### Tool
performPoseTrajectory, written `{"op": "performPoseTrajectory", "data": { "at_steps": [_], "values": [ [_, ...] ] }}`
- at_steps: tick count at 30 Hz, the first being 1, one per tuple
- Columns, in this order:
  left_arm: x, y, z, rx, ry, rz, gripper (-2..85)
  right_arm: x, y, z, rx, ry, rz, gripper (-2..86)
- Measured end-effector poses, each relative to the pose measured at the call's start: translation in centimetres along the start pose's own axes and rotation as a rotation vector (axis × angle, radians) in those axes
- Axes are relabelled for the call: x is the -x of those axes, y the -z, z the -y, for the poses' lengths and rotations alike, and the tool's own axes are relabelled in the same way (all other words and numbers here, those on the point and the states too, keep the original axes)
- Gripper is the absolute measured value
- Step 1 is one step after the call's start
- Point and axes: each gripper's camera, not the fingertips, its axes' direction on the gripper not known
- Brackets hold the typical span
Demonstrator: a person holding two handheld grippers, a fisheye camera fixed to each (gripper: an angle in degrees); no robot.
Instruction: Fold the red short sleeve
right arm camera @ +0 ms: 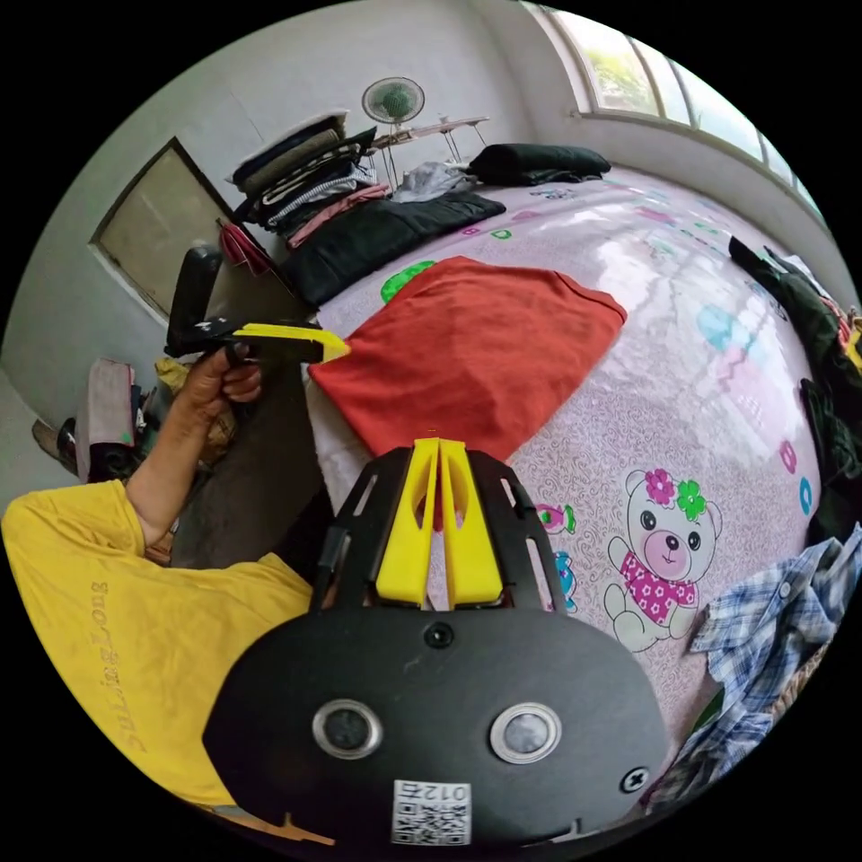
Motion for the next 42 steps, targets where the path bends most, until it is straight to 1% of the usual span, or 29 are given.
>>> {"op": "performPoseTrajectory", "data": {
  "at_steps": [2, 3, 4, 7, 9, 12, 14, 17, 19, 20, 25, 26, 28, 30, 32, 33, 34, 37, 39, 42],
  "values": [
    [-1.6, -2.3, 0.3, 0.100, -0.060, 0.011, 0.2, 0.0, -1.1, -0.7, 0.066, 0.009, -0.040, 0.6],
    [-2.1, -3.5, 0.1, 0.163, -0.070, 0.052, 0.1, 0.0, -1.0, -1.0, 0.055, 0.015, -0.042, 0.6],
    [-2.3, -3.8, -0.4, 0.157, -0.062, 0.074, 0.1, 0.0, -0.9, -1.5, 0.057, 0.026, -0.043, 0.6],
    [-1.3, -3.4, -1.5, 0.129, 0.015, -0.008, 0.1, -0.6, -0.7, -2.4, 0.072, 0.021, -0.039, 0.4],
    [-1.3, -2.7, -2.0, 0.111, 0.042, -0.008, 0.2, -0.9, -0.2, -2.6, 0.072, 0.007, -0.024, 0.4],
    [-3.3, -1.4, -1.9, 0.040, 0.005, 0.064, 0.3, -0.1, 0.8, -2.7, 0.016, 0.032, -0.058, 0.4],
    [-4.7, -1.8, -1.4, 0.027, -0.036, 0.049, 0.3, 0.5, 0.5, -2.5, -0.007, 0.064, -0.055, 0.4],
    [-6.7, -4.5, -0.5, 0.096, -0.086, 0.018, 0.4, 0.4, -1.3, -2.6, 0.060, 0.065, -0.047, 0.3],
    [-7.8, -6.6, -1.1, 0.175, -0.097, 0.033, 0.4, 0.2, -1.5, -3.4, 0.047, 0.058, -0.056, 0.4],
    [-8.0, -6.4, -1.5, 0.143, -0.092, 0.039, 0.4, -0.2, -1.3, -3.9, 0.034, 0.048, -0.042, 0.4],
    [-7.9, -5.3, -4.2, 0.116, -0.070, -0.002, 0.4, -2.3, -0.4, -5.0, 0.029, 0.000, 0.041, 0.6],
    [-7.8, -4.9, -4.4, 0.100, -0.064, 0.011, 0.4, -2.4, -0.1, -5.1, 0.011, 0.003, 0.040, 0.6],
    [-6.6, -3.4, -5.3, 0.029, -0.010, 0.103, 0.4, -2.4, 0.4, -5.1, -0.022, 0.016, 0.019, 0.6],
    [-5.3, -2.7, -5.7, 0.006, 0.046, 0.138, 0.3, -2.5, 0.3, -5.0, -0.042, 0.023, 0.004, 0.6],
    [-3.8, -2.6, -6.3, 0.005, 0.090, 0.171, 0.2, -3.2, -0.6, -5.0, -0.002, 0.004, 0.010, 0.7],
    [-2.8, -2.9, -6.9, 0.038, 0.132, 0.211, 0.2, -3.4, -0.9, -5.0, 0.012, -0.006, 0.006, 0.7],
    [-2.2, -3.2, -7.7, 0.052, 0.139, 0.201, 0.1, -3.8, -1.1, -5.4, 0.005, -0.016, 0.006, 0.8],
    [-1.0, -2.8, -10.0, 0.021, 0.159, 0.148, 0.0, -5.2, -0.7, -6.1, -0.025, -0.040, 0.039, 0.9],
    [-0.5, -2.4, -11.3, 0.013, 0.175, 0.151, 0.0, -6.0, -0.4, -6.2, -0.024, -0.057, 0.065, 1.0],
    [0.1, -1.4, -13.7, -0.027, 0.224, 0.182, 0.0, -7.0, 0.7, -6.2, -0.039, -0.072, 0.050, 1.3]
  ]
}}
